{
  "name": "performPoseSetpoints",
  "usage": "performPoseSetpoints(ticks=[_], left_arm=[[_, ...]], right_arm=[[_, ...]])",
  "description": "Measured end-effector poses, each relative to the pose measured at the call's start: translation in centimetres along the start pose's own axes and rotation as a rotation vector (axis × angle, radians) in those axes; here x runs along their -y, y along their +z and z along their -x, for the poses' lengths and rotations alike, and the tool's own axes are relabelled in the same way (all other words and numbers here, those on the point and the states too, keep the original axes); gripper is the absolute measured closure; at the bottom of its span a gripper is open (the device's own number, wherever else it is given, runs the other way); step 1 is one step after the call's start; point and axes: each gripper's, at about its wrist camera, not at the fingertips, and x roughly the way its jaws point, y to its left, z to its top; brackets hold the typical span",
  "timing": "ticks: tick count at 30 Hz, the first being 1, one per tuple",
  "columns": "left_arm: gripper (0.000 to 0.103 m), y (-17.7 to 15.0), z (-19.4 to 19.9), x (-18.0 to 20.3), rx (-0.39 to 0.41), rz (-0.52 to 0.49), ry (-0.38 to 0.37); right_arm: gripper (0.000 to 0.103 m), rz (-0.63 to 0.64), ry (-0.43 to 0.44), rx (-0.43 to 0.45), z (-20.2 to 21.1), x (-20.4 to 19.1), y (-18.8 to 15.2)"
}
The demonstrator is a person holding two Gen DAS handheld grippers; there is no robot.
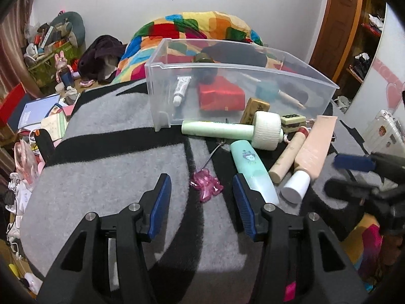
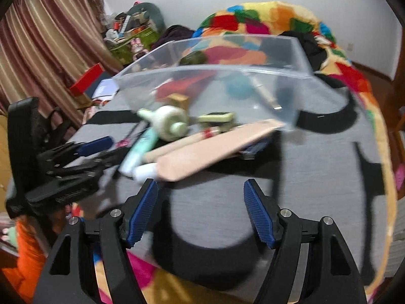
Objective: Organize objects
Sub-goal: 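Grasp the pink charm with the left tool while the right tool grasps the beige tube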
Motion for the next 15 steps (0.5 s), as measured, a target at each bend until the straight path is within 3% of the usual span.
performPoseSetpoints(ticks=[6, 13, 15], left_arm=[[0.076, -0.1, 0.0, 0.2, 0.027, -0.005, 0.007], [0.076, -1.0, 0.9, 1.1, 0.039, -0.033, -0.021], [0.076, -1.2, 1.2, 1.2, 0.039, -0.038, -0.025]], right_arm=[[0.036, -0.056, 0.016, 0.001, -1.5, -0.7, 1.1], [0.036, -0.042, -0.030, 0.004, -2.1, -1.7, 1.5], [0.042, -0.037, -0.019, 0.002, -1.8, -1.4, 1.4]])
